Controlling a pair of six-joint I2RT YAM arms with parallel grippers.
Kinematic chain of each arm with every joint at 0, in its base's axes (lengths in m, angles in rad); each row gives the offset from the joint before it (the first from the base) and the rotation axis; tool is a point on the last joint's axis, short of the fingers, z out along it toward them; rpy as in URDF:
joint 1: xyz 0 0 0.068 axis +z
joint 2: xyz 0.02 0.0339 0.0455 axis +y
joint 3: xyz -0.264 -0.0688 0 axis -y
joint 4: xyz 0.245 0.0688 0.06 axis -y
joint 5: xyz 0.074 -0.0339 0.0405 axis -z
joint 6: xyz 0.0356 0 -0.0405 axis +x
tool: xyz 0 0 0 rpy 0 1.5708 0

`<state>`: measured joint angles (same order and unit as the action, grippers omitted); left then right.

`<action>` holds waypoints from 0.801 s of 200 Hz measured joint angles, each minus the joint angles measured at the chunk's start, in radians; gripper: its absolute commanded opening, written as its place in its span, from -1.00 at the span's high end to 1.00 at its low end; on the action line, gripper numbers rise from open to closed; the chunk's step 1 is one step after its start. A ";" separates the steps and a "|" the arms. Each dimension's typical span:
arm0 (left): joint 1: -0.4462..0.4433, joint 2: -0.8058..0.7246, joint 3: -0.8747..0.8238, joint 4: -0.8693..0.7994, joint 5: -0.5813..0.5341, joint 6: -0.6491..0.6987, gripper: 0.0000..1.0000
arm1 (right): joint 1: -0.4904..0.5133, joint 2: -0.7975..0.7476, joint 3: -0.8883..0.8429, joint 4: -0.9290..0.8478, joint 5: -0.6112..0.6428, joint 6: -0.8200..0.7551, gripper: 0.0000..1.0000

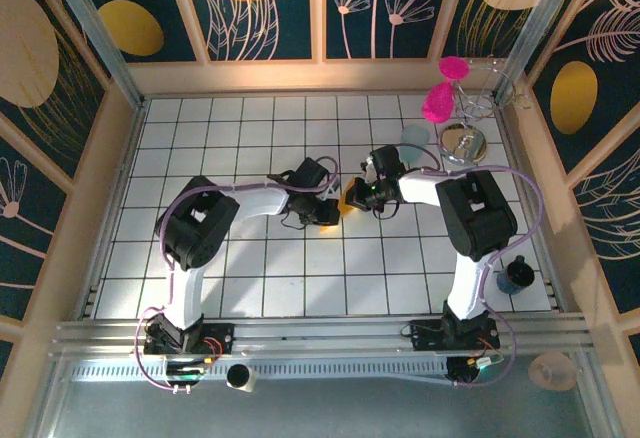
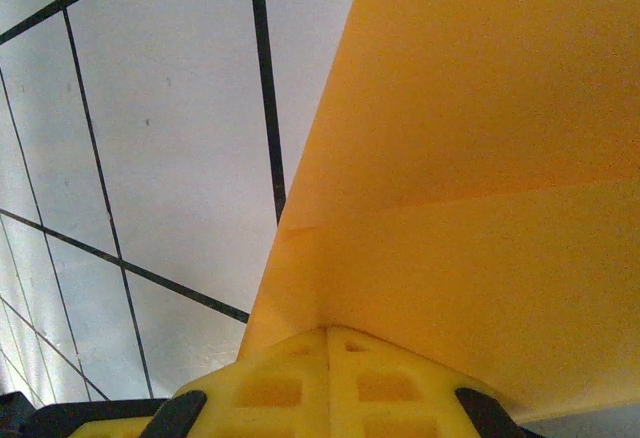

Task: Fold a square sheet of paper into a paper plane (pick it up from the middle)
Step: Fold the wing for the fifth time at the center of the table.

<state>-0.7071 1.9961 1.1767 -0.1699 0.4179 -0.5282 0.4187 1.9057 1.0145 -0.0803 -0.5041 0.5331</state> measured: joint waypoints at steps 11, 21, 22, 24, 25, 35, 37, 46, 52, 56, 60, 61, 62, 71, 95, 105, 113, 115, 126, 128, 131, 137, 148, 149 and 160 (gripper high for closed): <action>0.000 -0.022 -0.035 0.017 0.000 -0.013 1.00 | 0.000 0.002 0.002 0.000 -0.002 0.000 0.87; 0.000 -0.043 -0.068 0.029 0.001 -0.024 1.00 | 0.000 0.003 0.004 -0.003 -0.003 0.000 0.87; 0.001 -0.045 -0.070 0.030 0.001 -0.026 1.00 | 0.000 0.003 0.005 -0.004 -0.003 0.000 0.88; 0.001 -0.050 -0.079 0.034 0.001 -0.031 1.00 | 0.000 0.003 0.005 -0.005 -0.002 0.000 0.87; 0.001 -0.051 -0.081 0.036 0.001 -0.031 1.00 | 0.000 0.003 0.005 -0.005 -0.002 0.000 0.87; 0.001 -0.075 -0.117 0.047 0.002 -0.045 1.00 | 0.000 0.005 0.007 -0.006 -0.003 0.000 0.87; 0.001 -0.080 -0.126 0.052 0.002 -0.050 1.00 | 0.000 0.005 0.007 -0.006 -0.003 0.000 0.87; 0.001 -0.102 -0.163 0.069 0.004 -0.062 1.00 | 0.000 0.006 0.008 -0.006 -0.003 0.000 0.87; 0.001 -0.118 -0.186 0.079 0.005 -0.075 1.00 | 0.000 0.006 0.009 -0.006 -0.003 0.000 0.87; 0.001 -0.128 -0.201 0.086 0.005 -0.083 1.00 | 0.000 0.006 0.009 -0.006 -0.003 0.000 0.87; 0.001 -0.138 -0.217 0.094 0.006 -0.089 1.00 | 0.000 0.006 0.010 -0.006 -0.003 0.000 0.87; 0.001 -0.139 -0.219 0.095 0.007 -0.091 1.00 | 0.000 0.006 0.010 -0.006 -0.003 0.000 0.87; 0.001 -0.141 -0.222 0.097 0.007 -0.094 1.00 | 0.000 0.006 0.010 -0.006 -0.003 0.000 0.87; 0.002 -0.159 -0.249 0.112 0.009 -0.112 1.00 | 0.000 0.006 0.010 -0.006 -0.003 0.000 0.87; 0.002 -0.194 -0.275 0.087 0.009 -0.134 1.00 | 0.000 0.006 0.011 -0.006 -0.002 0.000 0.87; 0.002 -0.204 -0.273 0.059 0.005 -0.135 1.00 | 0.000 0.006 0.011 -0.006 -0.002 0.000 0.87; 0.002 -0.210 -0.266 0.037 0.000 -0.135 1.00 | 0.000 0.006 0.011 -0.006 -0.003 -0.001 0.87; 0.002 -0.212 -0.262 0.032 0.000 -0.135 1.00 | 0.000 0.006 0.011 -0.006 -0.003 -0.001 0.87; 0.002 -0.215 -0.234 0.016 -0.001 -0.134 1.00 | 0.000 0.006 0.011 -0.006 -0.003 -0.002 0.87; 0.002 -0.215 -0.226 0.015 -0.001 -0.134 1.00 | 0.000 0.006 0.011 -0.006 -0.003 -0.002 0.87; 0.002 -0.215 -0.214 0.015 -0.002 -0.134 1.00 | 0.000 0.006 0.011 -0.006 -0.003 -0.002 0.87; 0.002 -0.215 -0.189 0.016 -0.005 -0.134 1.00 | 0.000 0.006 0.011 -0.005 -0.004 -0.003 0.88; 0.002 -0.210 -0.136 0.017 -0.008 -0.133 1.00 | 0.000 0.006 0.011 -0.005 -0.008 -0.003 0.88; 0.002 -0.208 -0.128 0.018 -0.008 -0.132 1.00 | 0.000 0.006 0.011 -0.004 -0.009 -0.003 0.88; 0.002 -0.186 -0.070 0.031 -0.008 -0.131 1.00 | -0.001 0.006 0.010 -0.002 -0.014 -0.003 0.88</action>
<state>-0.7052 1.8103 1.1065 -0.1394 0.4099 -0.6594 0.4175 1.9121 1.0248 -0.0826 -0.5179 0.5304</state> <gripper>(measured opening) 0.059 0.065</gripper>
